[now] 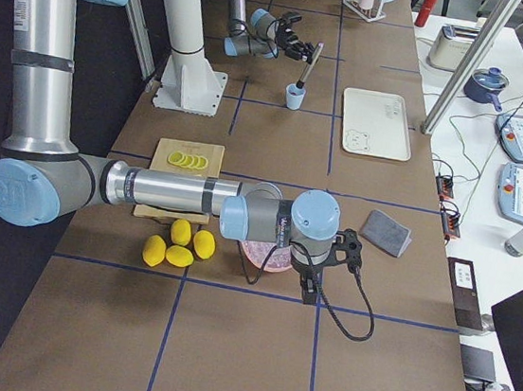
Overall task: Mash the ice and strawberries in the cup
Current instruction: 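Lower the muddler into the cup and press down with the left gripper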
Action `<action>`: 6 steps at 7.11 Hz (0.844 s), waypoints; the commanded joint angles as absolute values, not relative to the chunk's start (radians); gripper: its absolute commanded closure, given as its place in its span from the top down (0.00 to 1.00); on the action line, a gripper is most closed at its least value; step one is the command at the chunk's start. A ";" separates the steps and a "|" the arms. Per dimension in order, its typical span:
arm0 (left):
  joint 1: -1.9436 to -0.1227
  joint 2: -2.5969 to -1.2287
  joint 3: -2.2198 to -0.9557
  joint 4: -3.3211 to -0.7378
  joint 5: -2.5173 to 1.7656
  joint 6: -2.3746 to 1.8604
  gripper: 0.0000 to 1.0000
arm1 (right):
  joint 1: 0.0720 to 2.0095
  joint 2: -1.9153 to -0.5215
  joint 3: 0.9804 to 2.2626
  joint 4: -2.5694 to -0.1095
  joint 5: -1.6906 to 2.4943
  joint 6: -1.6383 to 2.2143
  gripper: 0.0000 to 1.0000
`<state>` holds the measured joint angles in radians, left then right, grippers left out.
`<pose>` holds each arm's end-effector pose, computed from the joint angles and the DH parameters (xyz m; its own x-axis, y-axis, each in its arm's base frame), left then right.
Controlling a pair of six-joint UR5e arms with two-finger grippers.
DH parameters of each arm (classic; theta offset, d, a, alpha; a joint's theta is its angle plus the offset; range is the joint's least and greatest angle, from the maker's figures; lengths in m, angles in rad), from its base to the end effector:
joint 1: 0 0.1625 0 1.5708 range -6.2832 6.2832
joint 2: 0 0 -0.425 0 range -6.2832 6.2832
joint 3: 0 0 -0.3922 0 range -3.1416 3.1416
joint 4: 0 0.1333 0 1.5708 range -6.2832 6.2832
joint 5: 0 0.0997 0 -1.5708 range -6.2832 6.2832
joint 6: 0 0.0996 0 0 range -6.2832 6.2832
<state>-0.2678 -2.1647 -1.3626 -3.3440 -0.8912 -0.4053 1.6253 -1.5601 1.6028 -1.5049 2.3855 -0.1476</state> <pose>0.5368 -0.3504 0.2412 0.4416 0.6201 -0.6485 0.7716 0.1063 0.6271 0.0881 -0.4988 0.6279 0.6898 -0.1869 0.6994 0.0478 0.9758 0.2136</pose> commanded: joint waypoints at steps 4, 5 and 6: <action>-0.262 -2.191 -1.302 -3.344 -0.888 -0.429 0.00 | 1.624 -1.557 1.598 -1.506 2.385 -0.147 1.00; -0.261 -2.189 -1.287 -3.346 -0.884 -0.460 0.00 | 1.624 -1.557 1.597 -1.505 2.385 -0.149 1.00; -0.259 -2.189 -1.276 -3.347 -0.882 -0.469 0.00 | 1.624 -1.557 1.597 -1.505 2.385 -0.149 1.00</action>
<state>-0.2611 -2.1896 -1.2902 -3.3456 -0.8847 -0.4528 1.6245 -1.5571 1.5974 -1.5052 2.3853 -0.1484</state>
